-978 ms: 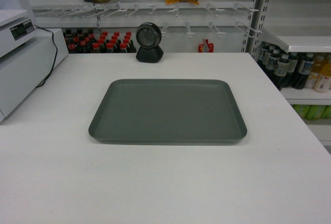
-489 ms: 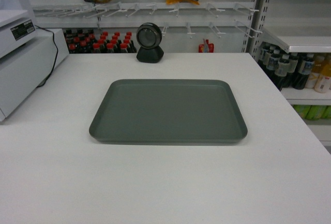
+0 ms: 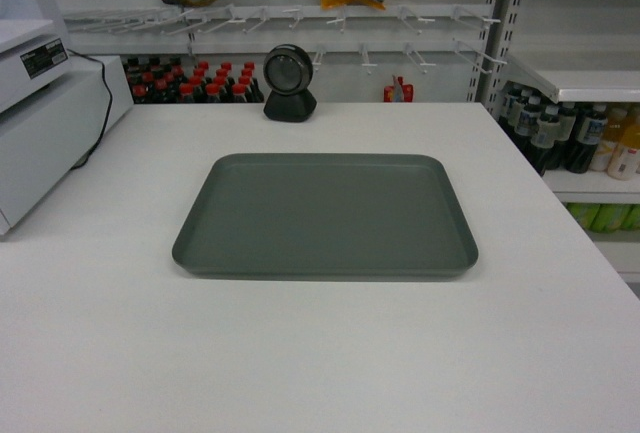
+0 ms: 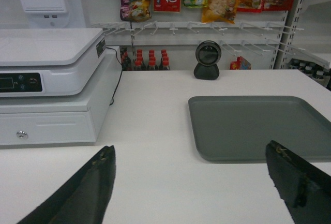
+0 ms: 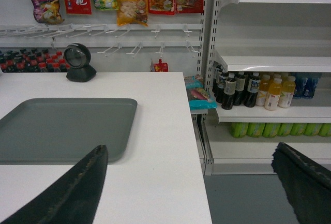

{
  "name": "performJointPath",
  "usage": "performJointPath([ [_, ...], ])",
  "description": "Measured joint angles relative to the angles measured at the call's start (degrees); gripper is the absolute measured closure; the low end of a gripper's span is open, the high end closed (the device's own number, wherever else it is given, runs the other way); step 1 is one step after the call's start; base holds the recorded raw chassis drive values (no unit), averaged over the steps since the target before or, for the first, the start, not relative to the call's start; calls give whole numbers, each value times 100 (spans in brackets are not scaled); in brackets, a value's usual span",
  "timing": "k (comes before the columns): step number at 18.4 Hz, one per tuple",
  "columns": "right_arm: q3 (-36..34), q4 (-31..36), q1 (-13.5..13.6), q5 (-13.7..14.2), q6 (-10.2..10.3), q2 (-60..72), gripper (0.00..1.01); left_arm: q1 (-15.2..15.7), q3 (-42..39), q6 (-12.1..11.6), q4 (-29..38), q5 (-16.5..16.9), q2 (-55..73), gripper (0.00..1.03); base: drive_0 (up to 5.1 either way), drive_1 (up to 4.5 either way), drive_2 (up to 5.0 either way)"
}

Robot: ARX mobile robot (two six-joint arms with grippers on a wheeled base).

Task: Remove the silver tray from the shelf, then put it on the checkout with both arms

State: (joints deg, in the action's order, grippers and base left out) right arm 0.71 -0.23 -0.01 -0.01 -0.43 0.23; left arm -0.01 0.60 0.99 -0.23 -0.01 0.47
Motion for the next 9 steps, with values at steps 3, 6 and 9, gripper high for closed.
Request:
performJointPath([
  [3,0,0,0,0,2,0,3,0,0,-2,0,0,0,5,0,0,0],
  [6,0,0,0,0,2,0,3,0,0,-2,0,0,0,5,0,0,0],
  [9,0,0,0,0,2,0,3,0,0,-2,0,0,0,5,0,0,0],
])
